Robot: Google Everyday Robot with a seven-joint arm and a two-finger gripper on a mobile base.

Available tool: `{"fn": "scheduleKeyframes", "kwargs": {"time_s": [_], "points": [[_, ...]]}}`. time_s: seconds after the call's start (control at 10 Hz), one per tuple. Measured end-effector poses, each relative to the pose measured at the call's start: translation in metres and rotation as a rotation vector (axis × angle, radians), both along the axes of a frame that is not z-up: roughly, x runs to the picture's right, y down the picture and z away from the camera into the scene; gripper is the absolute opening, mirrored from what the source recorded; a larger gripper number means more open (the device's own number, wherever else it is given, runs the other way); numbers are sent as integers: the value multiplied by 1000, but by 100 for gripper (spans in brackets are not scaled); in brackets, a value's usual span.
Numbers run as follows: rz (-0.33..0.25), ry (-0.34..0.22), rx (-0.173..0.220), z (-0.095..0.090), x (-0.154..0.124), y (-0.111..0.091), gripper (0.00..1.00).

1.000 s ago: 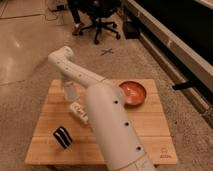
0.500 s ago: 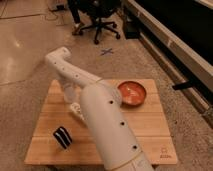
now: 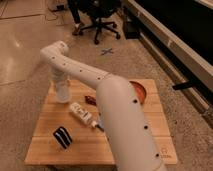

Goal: Place the ceramic cup over the eraser

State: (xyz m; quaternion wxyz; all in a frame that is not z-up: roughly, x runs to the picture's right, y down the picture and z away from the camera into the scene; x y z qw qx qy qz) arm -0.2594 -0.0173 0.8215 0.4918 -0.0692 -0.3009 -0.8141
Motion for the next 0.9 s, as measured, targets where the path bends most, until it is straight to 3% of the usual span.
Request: {"fn": "scheduleKeyframes", "kwargs": {"time_s": [0.6,0.9], "points": [[-97,-99,46,-109,40,36,0],[-163,-171,43,-155,48,60,0]]}}
